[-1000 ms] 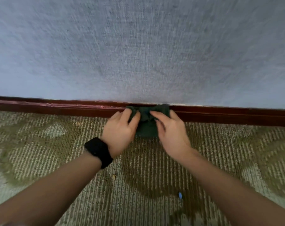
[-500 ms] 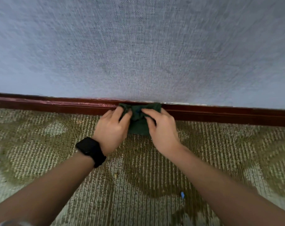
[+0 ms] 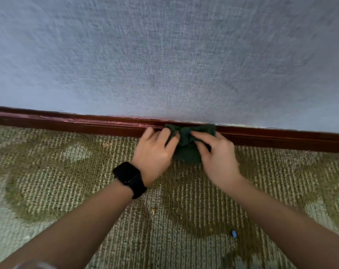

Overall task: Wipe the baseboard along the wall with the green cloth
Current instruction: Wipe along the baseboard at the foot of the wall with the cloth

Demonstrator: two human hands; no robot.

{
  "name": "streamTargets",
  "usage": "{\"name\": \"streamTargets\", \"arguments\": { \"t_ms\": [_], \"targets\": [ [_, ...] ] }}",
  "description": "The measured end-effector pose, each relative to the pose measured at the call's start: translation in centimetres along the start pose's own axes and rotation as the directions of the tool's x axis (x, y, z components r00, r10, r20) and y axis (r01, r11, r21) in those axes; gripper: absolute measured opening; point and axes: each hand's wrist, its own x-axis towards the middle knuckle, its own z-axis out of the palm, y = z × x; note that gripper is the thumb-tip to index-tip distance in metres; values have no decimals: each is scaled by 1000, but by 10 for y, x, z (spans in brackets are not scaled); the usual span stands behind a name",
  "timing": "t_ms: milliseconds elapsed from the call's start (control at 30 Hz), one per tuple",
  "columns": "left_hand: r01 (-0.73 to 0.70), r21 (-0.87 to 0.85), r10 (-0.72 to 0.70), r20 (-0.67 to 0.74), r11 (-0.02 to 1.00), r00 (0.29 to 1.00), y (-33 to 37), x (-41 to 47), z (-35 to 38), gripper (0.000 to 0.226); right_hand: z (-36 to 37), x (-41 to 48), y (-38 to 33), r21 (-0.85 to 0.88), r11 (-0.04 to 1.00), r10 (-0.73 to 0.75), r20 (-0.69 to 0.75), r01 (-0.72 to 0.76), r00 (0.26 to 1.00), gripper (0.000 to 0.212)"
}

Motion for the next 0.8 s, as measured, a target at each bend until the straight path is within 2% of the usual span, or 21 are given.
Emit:
{"name": "streamTargets", "arguments": {
  "t_ms": [133,233,400,533,633,733,800],
  "targets": [
    [148,58,-148,-6,987,989,-33,-27,-12,23,35,9,-32,75,997,-21,53,17,998,29],
    [254,43,-254,-18,966,967,-23,-26,-11,21,34,4,-32,78,997,-30,53,26,998,30],
    [130,26,-129,-26,991,991,-1,-2,-6,22,4,-5,-8,19,1000,10,-15,-10,1000,32],
    [120,15,-120,-12,993,993,-12,-7,-9,26,11,1,-22,11,999,30,-25,-30,999,28],
    [155,45,-155,-2,987,988,-36,-24,-15,31,32,8,-41,7,1000,4,56,-5,998,29],
    [204,86,-203,-22,975,979,-57,-41,-20,18,55,16,-60,49,999,-7,111,2,994,29],
    [233,93,-231,-31,968,972,-62,-46,-21,19,63,18,-65,82,997,-4,130,-7,991,29]
  ]
}}
